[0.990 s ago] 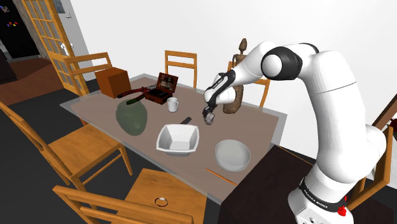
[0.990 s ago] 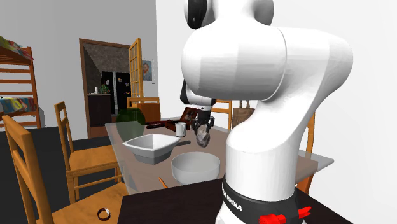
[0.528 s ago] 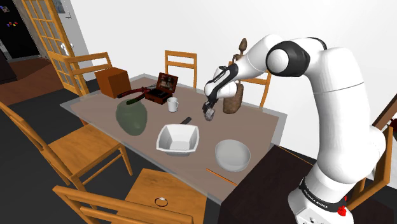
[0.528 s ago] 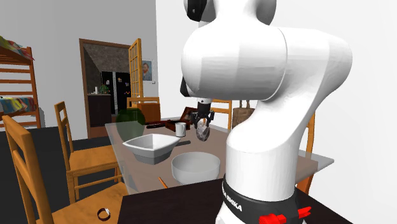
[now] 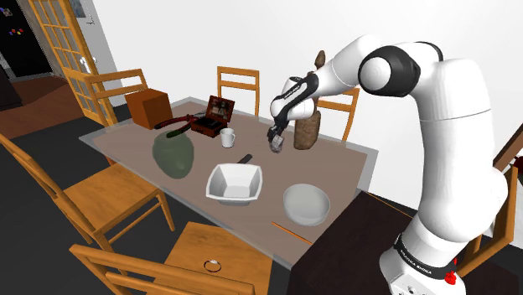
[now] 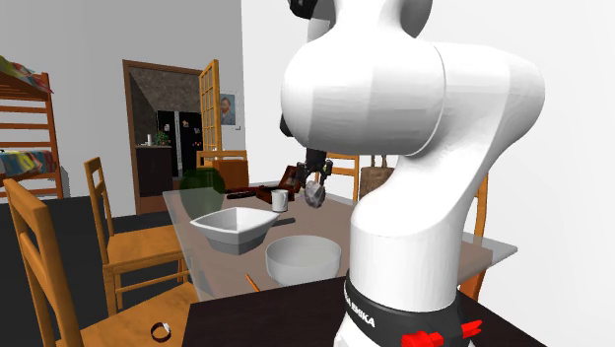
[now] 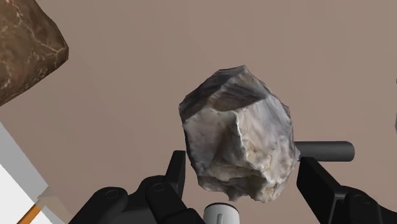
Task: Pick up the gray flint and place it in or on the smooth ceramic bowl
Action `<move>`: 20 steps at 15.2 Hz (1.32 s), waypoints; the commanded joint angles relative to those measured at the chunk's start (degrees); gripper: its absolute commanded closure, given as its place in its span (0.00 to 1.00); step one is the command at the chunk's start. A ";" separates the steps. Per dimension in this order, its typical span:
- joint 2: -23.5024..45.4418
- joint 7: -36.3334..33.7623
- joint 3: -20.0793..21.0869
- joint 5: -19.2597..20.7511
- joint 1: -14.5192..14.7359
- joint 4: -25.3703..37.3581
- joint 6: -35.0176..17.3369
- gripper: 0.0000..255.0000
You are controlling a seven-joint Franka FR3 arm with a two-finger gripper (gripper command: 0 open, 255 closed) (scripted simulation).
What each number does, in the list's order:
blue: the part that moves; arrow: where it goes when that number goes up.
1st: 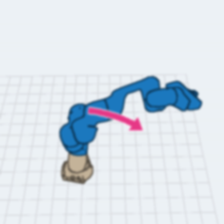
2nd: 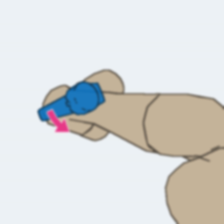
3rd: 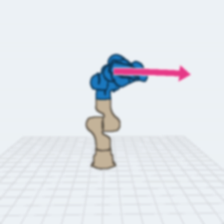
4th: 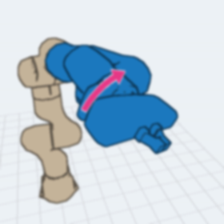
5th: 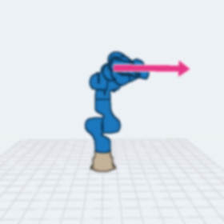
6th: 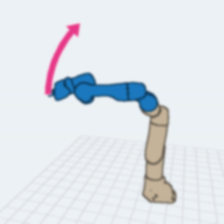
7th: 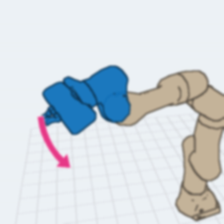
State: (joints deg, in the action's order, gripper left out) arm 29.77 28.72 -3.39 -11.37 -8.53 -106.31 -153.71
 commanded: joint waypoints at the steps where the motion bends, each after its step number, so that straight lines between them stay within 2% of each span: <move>1: -0.94 -0.37 -0.23 0.28 0.24 0.07 1.00 1.00; 10: -5.07 -1.56 -1.08 1.45 0.79 0.96 6.01 1.00; 20: -9.66 -17.59 -1.83 7.99 12.74 -4.49 4.52 1.00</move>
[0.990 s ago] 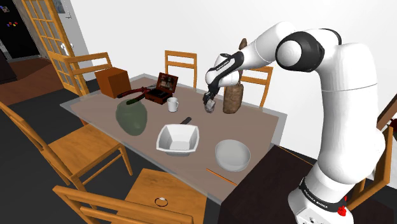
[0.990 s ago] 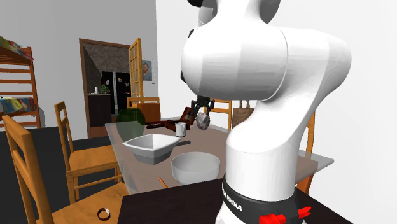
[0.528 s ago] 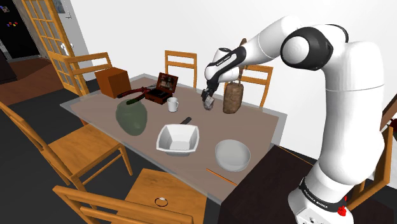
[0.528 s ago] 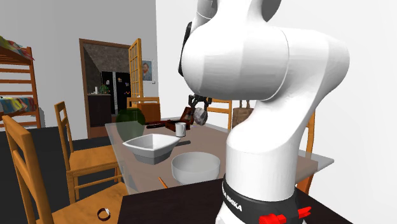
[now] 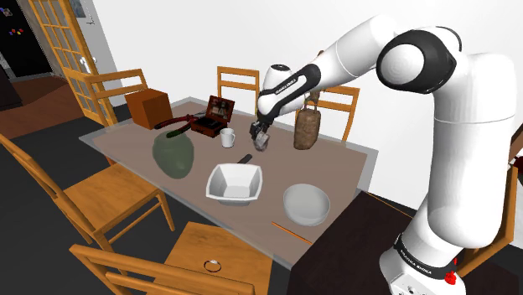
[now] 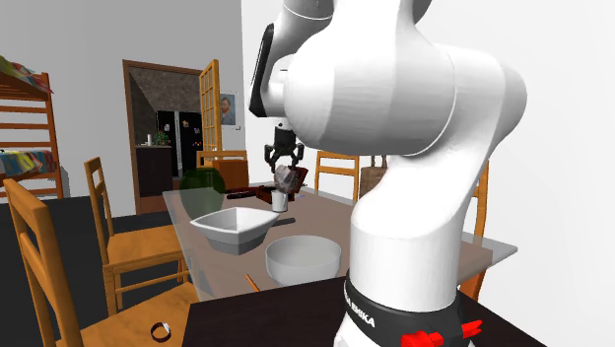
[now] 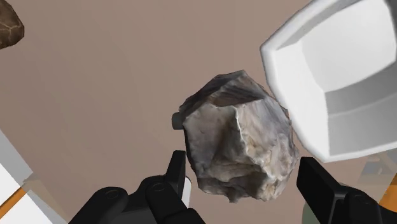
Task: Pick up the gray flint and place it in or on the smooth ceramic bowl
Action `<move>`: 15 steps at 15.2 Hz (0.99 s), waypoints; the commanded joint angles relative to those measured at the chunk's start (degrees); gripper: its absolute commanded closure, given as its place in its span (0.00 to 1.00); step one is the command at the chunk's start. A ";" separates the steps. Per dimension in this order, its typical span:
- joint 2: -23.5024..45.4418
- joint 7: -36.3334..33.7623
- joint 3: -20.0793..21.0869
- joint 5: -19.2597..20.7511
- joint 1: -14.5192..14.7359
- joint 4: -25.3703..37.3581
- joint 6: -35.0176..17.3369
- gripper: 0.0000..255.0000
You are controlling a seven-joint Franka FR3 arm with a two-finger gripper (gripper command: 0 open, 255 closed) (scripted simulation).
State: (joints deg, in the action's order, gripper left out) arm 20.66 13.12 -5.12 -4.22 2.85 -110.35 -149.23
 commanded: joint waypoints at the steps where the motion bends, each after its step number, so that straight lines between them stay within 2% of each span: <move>1: -0.78 -3.68 -0.15 1.54 2.55 -0.61 0.10 1.00; 12: -0.56 -21.68 -0.02 8.81 14.94 2.11 3.17 1.00; 15: 0.42 -22.55 -0.01 9.12 15.46 2.00 2.14 1.00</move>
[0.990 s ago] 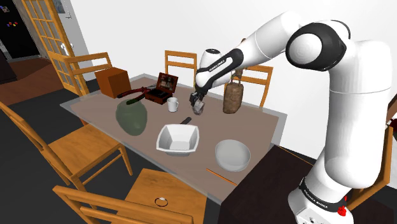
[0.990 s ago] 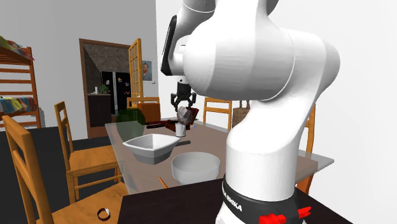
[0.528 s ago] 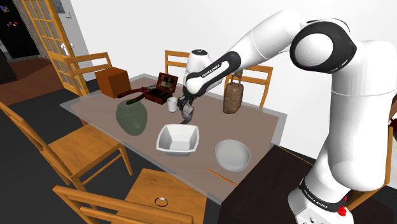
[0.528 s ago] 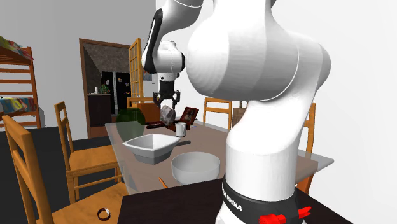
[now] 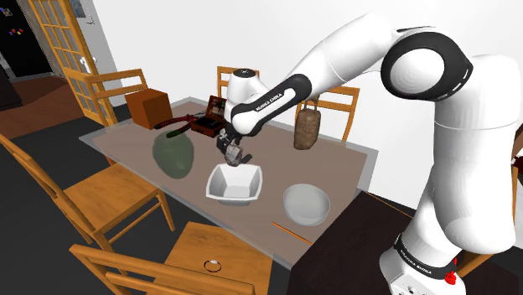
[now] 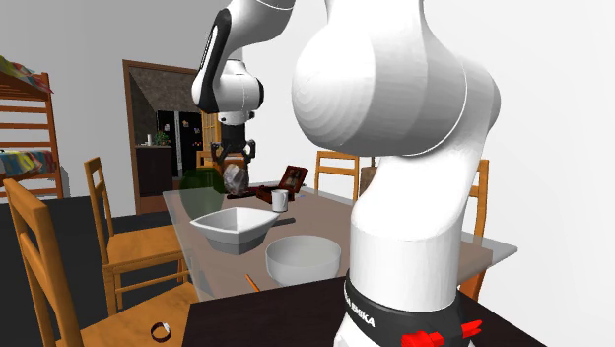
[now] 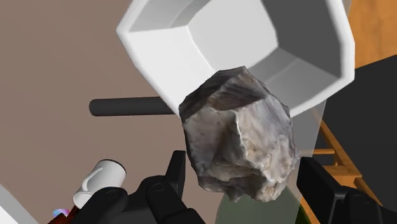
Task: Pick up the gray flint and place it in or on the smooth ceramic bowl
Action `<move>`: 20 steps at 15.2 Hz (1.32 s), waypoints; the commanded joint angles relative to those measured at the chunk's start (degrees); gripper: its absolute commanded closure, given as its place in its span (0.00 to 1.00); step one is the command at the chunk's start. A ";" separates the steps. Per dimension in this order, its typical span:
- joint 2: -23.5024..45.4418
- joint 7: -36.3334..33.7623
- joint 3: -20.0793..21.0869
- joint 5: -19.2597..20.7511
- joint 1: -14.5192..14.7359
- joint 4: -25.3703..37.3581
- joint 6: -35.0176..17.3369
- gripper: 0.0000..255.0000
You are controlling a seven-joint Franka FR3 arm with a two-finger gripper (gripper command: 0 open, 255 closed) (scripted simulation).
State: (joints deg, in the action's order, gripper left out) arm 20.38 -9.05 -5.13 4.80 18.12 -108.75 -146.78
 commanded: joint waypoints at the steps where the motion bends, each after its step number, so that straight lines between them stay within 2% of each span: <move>1: 1.13 -0.44 -0.01 0.12 0.19 0.20 -0.93 1.00; 16: 8.87 -1.34 -0.14 0.33 0.14 -1.24 -10.08 1.00; 20: 8.87 -1.34 -0.13 0.34 0.14 -1.24 -10.08 1.00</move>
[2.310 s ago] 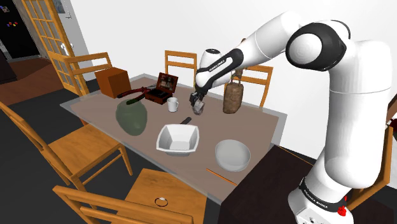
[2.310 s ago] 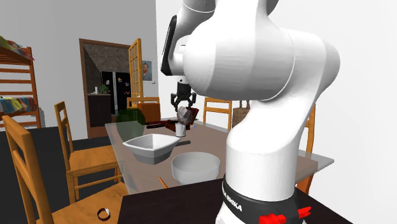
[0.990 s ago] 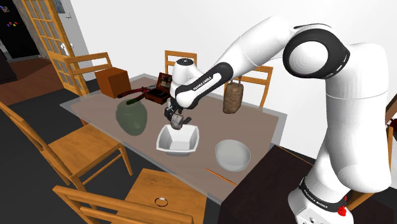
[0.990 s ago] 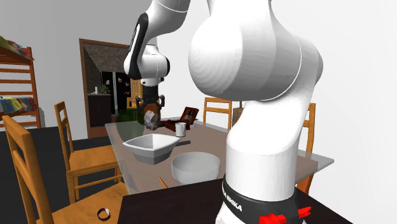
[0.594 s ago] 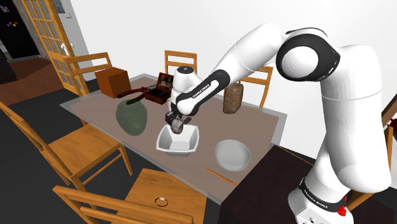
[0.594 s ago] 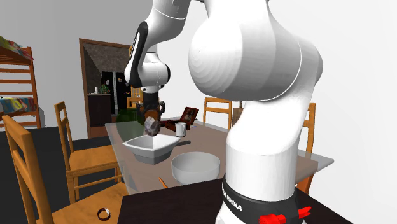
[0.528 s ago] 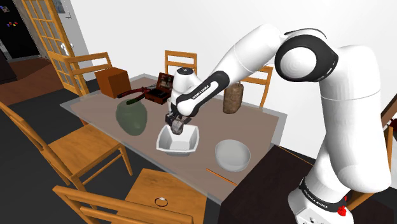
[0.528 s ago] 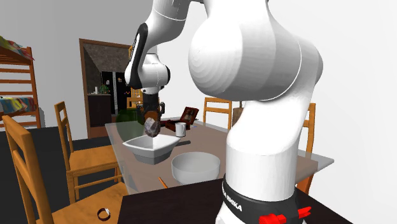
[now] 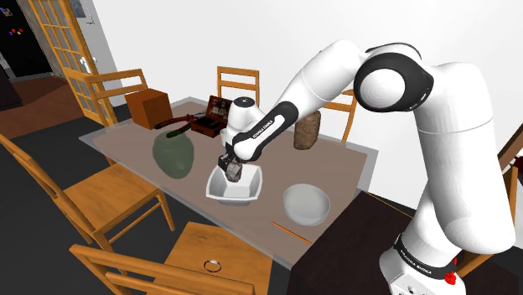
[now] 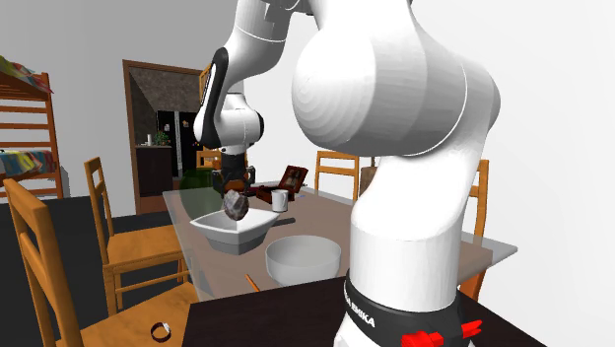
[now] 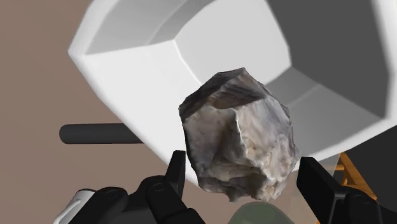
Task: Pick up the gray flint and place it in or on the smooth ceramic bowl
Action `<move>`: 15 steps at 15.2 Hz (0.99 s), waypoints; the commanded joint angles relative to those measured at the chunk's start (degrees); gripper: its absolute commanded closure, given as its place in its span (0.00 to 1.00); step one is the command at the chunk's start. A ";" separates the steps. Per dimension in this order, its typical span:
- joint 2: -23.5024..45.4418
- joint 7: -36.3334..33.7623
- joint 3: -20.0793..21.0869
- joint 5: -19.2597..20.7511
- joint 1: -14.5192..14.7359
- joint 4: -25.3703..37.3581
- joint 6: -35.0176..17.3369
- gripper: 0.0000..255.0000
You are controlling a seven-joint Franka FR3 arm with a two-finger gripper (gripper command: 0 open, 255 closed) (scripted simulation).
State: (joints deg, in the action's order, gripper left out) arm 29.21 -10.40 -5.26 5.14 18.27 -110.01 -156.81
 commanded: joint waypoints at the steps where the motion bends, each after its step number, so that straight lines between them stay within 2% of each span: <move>1: 0.04 0.01 0.00 0.00 -0.01 0.03 -0.05 1.00; 4: 0.04 0.01 0.00 0.00 -0.01 0.03 -0.05 1.00; 5: 0.04 0.02 0.01 -0.01 -0.02 0.04 -0.04 0.00; 10: 0.04 0.01 0.00 0.00 -0.01 0.03 -0.05 0.00; 14: -6.99 -0.26 -0.28 0.42 0.72 -3.12 3.85 0.00; 15: -6.99 -0.26 -0.28 0.42 0.72 -3.12 3.85 0.00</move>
State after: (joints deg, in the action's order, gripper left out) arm 23.08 -10.77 -5.53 5.57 19.01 -112.72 -153.46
